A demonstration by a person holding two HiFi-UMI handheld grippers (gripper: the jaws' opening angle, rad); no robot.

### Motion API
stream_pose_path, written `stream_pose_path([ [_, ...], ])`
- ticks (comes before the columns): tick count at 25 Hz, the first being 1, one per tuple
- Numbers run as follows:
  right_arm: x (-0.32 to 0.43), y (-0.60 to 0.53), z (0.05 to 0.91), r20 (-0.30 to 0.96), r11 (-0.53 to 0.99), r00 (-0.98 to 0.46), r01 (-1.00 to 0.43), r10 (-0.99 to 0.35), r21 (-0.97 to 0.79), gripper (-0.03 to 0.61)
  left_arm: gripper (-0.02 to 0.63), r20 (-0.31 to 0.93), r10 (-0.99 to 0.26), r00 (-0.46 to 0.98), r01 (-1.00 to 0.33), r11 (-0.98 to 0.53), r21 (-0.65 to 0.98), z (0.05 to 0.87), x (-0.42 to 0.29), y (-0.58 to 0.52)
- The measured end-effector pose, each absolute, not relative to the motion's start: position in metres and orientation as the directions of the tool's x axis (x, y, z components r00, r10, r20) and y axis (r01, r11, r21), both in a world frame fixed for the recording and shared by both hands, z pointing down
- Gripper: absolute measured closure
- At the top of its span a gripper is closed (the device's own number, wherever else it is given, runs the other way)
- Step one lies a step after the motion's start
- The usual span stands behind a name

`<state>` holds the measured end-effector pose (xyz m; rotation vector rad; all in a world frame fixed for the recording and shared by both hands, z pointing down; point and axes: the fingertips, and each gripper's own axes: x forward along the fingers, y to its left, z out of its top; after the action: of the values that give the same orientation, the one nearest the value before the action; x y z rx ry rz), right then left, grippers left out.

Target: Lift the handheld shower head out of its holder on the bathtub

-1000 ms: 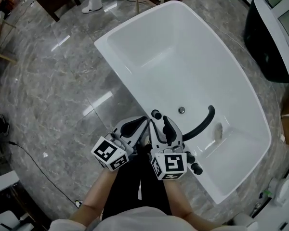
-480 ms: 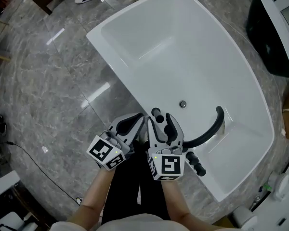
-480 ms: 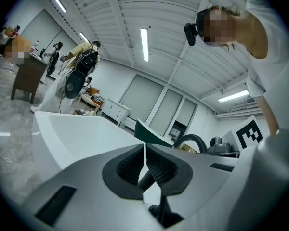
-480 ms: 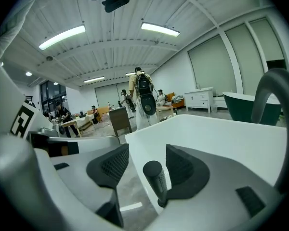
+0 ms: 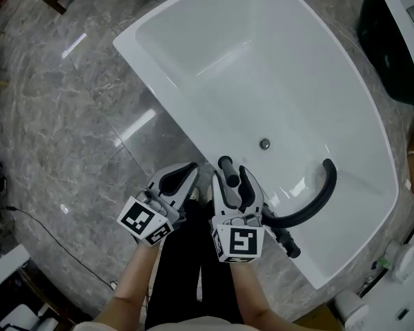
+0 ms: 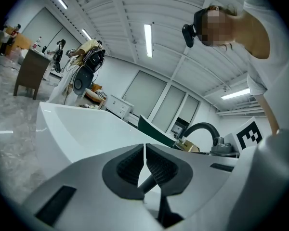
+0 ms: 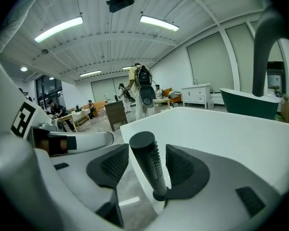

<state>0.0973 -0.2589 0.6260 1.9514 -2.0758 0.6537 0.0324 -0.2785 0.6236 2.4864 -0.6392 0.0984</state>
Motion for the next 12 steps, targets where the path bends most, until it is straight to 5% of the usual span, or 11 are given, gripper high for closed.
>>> stream_pose_path([
  [12, 0.108, -0.272, 0.667, 0.466, -0.035, -0.058, -0.981, -0.883, -0.188, 0.354, 0.594, 0.231, -0.403, 0.886, -0.461, -0.704, 0.54, 0.661, 0.033, -0.27],
])
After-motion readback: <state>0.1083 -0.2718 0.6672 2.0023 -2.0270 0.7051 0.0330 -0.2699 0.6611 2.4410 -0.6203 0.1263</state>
